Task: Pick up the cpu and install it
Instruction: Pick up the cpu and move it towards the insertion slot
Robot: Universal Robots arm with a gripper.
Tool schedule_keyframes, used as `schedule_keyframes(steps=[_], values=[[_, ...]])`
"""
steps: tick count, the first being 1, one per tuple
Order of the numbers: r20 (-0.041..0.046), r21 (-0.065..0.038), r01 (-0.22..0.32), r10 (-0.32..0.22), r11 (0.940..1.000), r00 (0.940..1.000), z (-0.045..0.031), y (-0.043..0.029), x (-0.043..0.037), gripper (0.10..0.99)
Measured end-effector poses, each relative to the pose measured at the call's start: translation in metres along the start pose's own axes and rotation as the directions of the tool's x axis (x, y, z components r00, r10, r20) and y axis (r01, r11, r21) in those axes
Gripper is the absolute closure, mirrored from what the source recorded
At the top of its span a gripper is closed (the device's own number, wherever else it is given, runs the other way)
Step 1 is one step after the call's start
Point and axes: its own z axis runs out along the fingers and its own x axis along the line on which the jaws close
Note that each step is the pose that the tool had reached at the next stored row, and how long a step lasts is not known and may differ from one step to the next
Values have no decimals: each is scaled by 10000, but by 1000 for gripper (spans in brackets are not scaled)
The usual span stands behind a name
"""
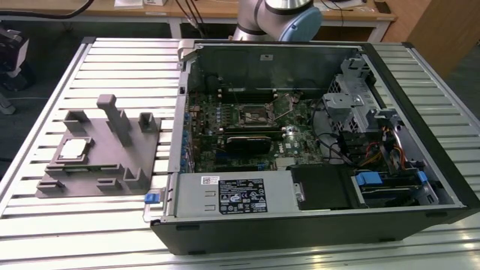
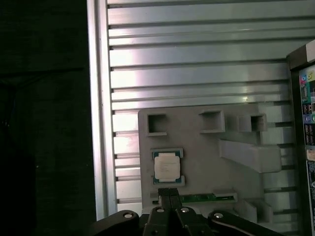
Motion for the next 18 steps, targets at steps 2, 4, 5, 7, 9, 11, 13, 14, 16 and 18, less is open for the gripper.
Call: schedule_keyframes(steps=[2,4,5,7,9,11,13,14,16,18], values=[[0,-1,0,0,10000,10000,17,-4,0,980],[0,-1,0,0,10000,10000,34,-8,0,980],[0,-1,0,0,10000,10000,43,-11,0,980],[0,-1,0,0,10000,10000,59,-14,0,980],[0,-1,1,-1,10000,10000,74,-20,0,980],[-2,-5,1,-1,10000,10000,89,-30,0,980],[0,-10,0,0,10000,10000,105,-37,0,980],[-2,-8,-2,2,10000,10000,109,-38,0,973],[0,-10,0,0,10000,10000,121,-41,0,918],[-1,-9,0,0,10000,10000,133,-45,0,855]])
